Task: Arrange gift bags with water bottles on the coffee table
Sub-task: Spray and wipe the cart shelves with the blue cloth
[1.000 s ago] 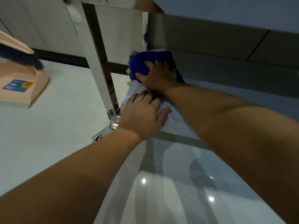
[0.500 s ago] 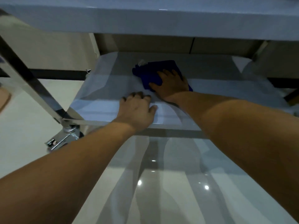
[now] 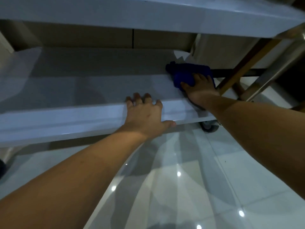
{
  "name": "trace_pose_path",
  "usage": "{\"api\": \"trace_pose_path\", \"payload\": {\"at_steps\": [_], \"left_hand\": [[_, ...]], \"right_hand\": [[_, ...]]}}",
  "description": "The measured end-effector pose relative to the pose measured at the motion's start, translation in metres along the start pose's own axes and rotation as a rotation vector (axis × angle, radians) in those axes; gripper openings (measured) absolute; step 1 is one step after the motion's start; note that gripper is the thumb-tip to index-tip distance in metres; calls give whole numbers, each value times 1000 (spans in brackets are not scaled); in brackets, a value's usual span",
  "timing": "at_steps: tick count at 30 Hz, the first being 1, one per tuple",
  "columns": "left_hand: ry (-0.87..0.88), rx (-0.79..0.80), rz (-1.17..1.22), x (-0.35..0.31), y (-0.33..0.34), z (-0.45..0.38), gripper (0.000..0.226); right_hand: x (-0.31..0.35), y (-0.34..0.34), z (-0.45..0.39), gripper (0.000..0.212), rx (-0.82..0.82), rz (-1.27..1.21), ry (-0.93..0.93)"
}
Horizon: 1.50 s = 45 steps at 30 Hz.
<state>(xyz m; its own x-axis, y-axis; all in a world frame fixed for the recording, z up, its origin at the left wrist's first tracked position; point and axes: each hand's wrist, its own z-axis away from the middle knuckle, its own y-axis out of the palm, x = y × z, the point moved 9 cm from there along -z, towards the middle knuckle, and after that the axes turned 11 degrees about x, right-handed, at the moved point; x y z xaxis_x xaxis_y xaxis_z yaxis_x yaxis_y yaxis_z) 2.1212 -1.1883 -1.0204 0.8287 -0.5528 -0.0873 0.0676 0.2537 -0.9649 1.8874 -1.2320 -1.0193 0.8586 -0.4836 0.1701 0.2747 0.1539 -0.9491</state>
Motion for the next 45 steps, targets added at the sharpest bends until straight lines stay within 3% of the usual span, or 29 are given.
{"api": "trace_pose_path", "payload": {"at_steps": [1, 5, 11, 16, 20, 22, 26, 31, 36, 39, 43, 45], "left_hand": [[-8, 7, 14, 0, 1, 0, 94], [-14, 15, 72, -1, 0, -1, 97], [-16, 5, 124, -1, 6, 6, 99], [6, 47, 130, -1, -4, 10, 97], [103, 190, 152, 9, -14, 12, 99], [143, 143, 226, 26, -16, 24, 89], [125, -120, 242, 82, -16, 61, 63], [164, -18, 49, 105, 3, 67, 72], [111, 0, 16, 101, 4, 60, 71], [128, -42, 111, 102, -1, 61, 57], [166, -93, 407, 117, -15, 77, 17], [121, -115, 465, 133, -19, 92, 13]], "right_hand": [[-4, 1, 4, 98, -7, -5, 15], [-7, 1, 56, 67, -68, -37, 53], [-11, 19, 111, 61, -103, -71, 115], [0, 28, 155, 66, -168, -71, 138], [8, 10, 171, 68, -278, 97, -32], [5, 8, 161, 70, -243, 55, -144], [5, 35, 141, 106, -89, 190, -233], [20, 41, 149, 106, -165, 225, -227], [80, 59, 167, 100, -152, 241, -355], [126, 78, 184, 88, -173, 228, -478], [149, 86, 192, 81, -208, 230, -502], [167, 90, 198, 80, -215, 254, -548]]}}
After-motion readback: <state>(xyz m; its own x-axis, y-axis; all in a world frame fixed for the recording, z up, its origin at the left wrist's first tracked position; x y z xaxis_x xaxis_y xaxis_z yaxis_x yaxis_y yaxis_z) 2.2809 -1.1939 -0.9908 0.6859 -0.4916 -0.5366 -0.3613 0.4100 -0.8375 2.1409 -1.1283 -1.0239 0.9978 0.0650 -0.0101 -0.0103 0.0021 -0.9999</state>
